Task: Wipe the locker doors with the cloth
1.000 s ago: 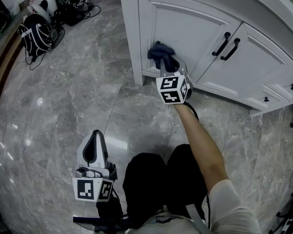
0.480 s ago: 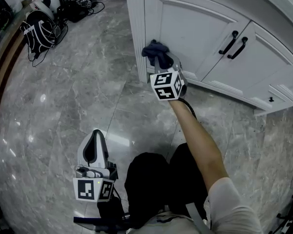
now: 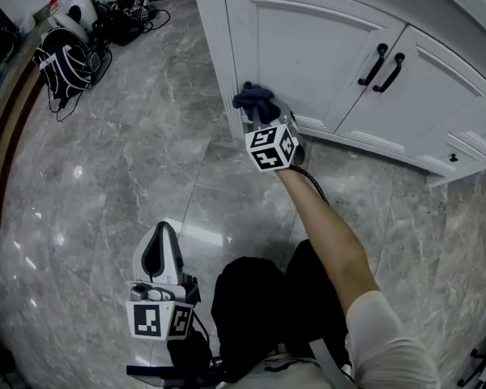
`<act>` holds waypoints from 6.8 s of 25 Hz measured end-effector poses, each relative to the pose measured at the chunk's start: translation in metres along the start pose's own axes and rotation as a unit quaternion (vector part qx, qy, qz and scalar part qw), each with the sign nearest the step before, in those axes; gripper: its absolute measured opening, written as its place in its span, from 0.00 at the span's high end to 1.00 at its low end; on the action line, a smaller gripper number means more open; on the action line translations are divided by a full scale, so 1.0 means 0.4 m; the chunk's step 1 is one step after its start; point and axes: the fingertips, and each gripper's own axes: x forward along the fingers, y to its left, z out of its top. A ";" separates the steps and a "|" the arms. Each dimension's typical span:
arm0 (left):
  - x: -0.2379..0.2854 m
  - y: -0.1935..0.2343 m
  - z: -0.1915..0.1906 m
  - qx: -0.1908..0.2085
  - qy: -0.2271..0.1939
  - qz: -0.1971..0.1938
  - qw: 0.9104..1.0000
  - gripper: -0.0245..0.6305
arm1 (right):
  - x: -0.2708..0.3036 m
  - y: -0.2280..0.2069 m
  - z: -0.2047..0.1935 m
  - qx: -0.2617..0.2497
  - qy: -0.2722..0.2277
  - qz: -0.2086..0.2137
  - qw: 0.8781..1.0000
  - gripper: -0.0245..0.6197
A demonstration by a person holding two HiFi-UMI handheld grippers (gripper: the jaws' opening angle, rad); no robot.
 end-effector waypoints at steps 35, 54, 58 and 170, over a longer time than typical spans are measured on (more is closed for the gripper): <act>0.125 -0.339 0.003 0.002 -0.018 -0.107 0.994 0.96 | -0.645 -0.536 0.290 -0.069 -0.188 -0.053 0.978 0.85; 0.147 -0.418 0.017 0.029 -0.010 -0.117 0.993 0.96 | -0.738 -0.905 0.211 -0.068 -0.119 -0.174 0.975 0.85; 0.152 -0.431 0.016 0.027 -0.011 -0.121 0.992 0.96 | -0.789 -0.974 0.168 -0.067 -0.099 -0.199 0.973 0.85; 0.124 -0.449 0.000 0.045 -0.003 -0.123 0.991 0.96 | -0.661 -0.882 -0.316 0.038 -0.015 -0.229 0.973 0.85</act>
